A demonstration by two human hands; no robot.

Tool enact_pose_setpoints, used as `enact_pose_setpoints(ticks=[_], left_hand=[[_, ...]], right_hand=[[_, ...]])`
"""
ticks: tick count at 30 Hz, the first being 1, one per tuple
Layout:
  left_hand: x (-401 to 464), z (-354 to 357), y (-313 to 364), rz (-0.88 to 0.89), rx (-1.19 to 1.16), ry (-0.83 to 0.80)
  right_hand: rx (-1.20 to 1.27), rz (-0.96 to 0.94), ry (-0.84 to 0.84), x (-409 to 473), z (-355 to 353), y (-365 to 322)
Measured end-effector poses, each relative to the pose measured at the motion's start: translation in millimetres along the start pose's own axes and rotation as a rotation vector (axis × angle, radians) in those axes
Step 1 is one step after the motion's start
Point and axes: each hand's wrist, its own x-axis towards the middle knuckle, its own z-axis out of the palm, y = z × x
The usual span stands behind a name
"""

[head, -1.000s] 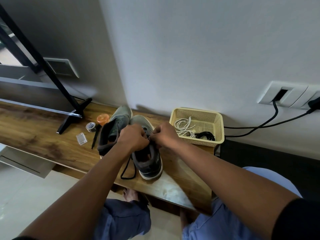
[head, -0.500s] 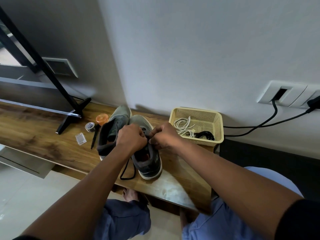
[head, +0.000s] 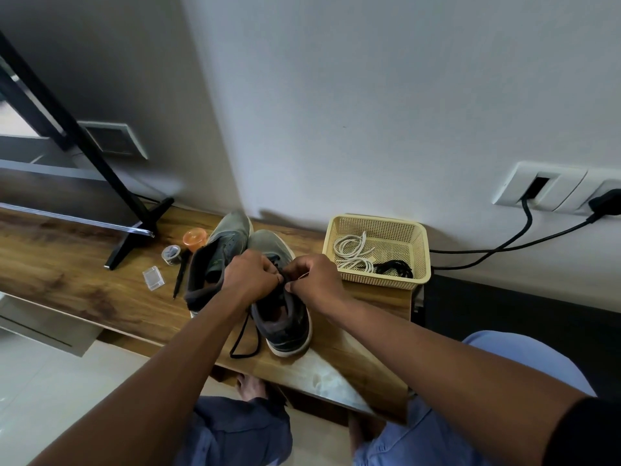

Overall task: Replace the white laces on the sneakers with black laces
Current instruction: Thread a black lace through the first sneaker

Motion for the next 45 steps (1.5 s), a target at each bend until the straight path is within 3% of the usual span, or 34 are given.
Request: enact_pose_setpoints(ticks=[7, 20, 41, 45], left_hand=[[8.3, -13.9, -3.4, 0.029, -0.009, -0.152], [8.5, -7.3, -4.9, -0.008, -0.026, 0.018], [21.8, -1.7, -13.8, -0.014, -0.236, -0.02], [22.1, -2.3, -13.1, -0.03, -0.235, -0.017]], right_hand=[[-0.016, 0.02, 0.05, 0.5, -2.2, -1.7], [0.199, 0.015, 0.041, -4.7, 6.3, 13.0], [0.156, 0.124, -0.023, 0.3, 2.4, 6.9], [0.318, 0.185, -0.068, 1.7, -0.5, 1.8]])
